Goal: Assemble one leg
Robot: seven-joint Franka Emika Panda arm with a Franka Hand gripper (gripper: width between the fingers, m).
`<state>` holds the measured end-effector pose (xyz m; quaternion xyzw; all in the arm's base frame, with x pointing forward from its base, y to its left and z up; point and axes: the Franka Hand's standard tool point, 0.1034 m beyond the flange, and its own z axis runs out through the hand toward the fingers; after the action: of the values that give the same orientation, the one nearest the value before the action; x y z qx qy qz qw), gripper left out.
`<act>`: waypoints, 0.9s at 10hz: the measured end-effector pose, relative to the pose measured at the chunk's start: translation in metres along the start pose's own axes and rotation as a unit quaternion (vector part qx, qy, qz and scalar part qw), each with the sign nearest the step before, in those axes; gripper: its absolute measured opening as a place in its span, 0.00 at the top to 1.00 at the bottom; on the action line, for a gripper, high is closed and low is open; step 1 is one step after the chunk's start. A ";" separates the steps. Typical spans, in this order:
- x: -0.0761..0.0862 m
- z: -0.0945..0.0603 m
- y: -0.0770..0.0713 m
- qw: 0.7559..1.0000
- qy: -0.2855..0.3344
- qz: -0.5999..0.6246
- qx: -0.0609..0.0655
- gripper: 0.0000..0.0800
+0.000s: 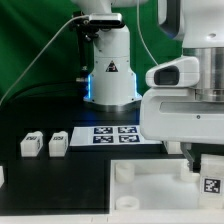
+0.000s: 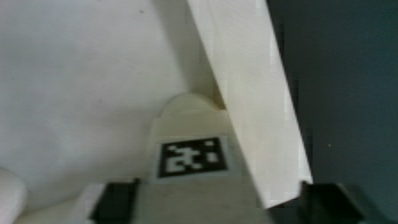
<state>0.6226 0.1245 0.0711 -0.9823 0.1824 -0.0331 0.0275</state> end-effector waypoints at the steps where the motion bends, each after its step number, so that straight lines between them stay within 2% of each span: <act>1: 0.000 0.001 0.003 1.000 -0.002 0.024 -0.002 0.63; 4: 0.000 0.001 0.003 0.984 -0.004 0.180 0.001 0.63; 5: 0.000 0.001 0.003 0.967 -0.007 0.255 0.005 0.63; 6: 0.002 0.001 0.003 0.938 -0.014 0.346 0.011 0.63; 9: 0.003 0.003 0.001 0.822 -0.037 0.567 0.035 0.63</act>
Offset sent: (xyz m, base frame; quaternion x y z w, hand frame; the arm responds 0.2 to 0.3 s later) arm 0.0000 0.0000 0.0000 0.0000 0.0000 0.2667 0.9638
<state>0.6252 0.1224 0.0686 -0.7041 0.7050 0.0179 0.0825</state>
